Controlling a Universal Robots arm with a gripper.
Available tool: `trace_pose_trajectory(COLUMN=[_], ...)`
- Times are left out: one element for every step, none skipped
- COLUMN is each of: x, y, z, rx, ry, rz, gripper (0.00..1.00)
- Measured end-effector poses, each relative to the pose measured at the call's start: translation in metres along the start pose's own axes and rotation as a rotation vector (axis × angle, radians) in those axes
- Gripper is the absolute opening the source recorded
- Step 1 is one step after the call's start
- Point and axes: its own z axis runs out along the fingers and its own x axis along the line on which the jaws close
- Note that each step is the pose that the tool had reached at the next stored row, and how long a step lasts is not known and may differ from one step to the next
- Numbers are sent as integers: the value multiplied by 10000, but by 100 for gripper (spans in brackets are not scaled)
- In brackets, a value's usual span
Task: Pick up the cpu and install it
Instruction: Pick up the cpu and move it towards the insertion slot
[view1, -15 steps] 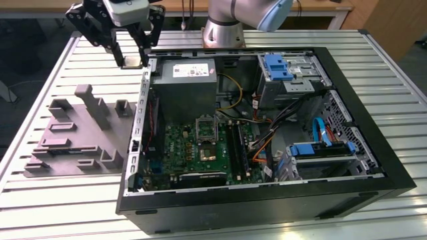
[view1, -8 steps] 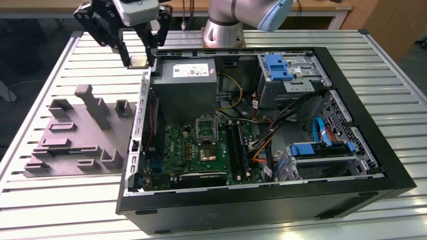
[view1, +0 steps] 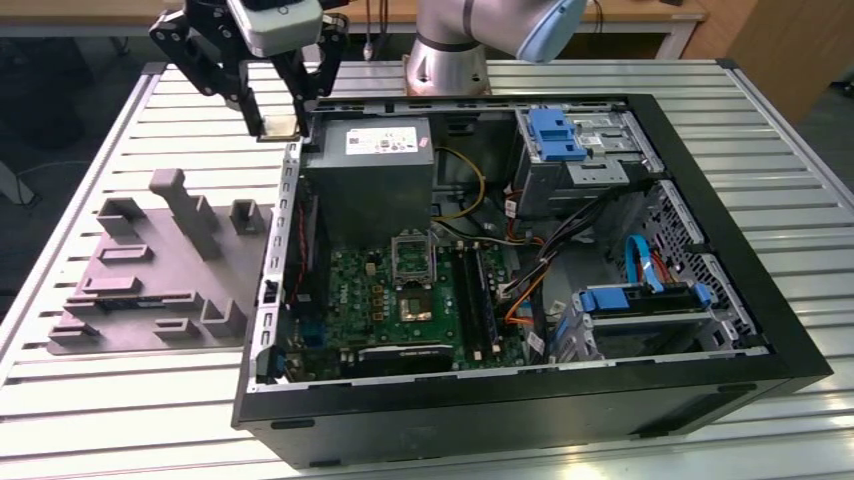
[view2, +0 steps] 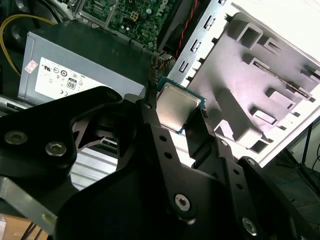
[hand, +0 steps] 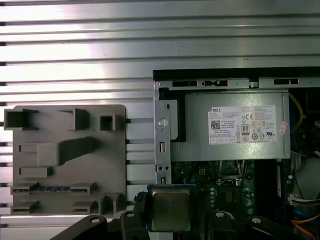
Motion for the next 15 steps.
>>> trace_pose_trajectory(x=[-6, -13, -13, -14, -14, -14, -14, -14, -14, -14, -15, -15, -15, -23, -23], y=[-7, -16, -16, -16, -16, -16, -16, -16, -17, -17, -17, -17, -17, -26, -26], z=[0, 0, 0, 0, 0, 0, -1, -1, -1, -1, -1, 0, -1, -1, -1], rx=[0, 0, -1, 0, -1, 0, 0, 0, 0, 0, 0, 0, 0, -1, 0], ry=[0, 0, 0, -1, 0, 0, 0, 0, 0, 0, 0, 0, 0, 0, 0], rz=[0, 0, 0, 0, 0, 0, 0, 0, 0, 0, 0, 0, 0, 0, 0], gripper=[47, 47, 47, 47, 47, 47, 47, 47, 47, 47, 47, 47, 47, 47, 47])
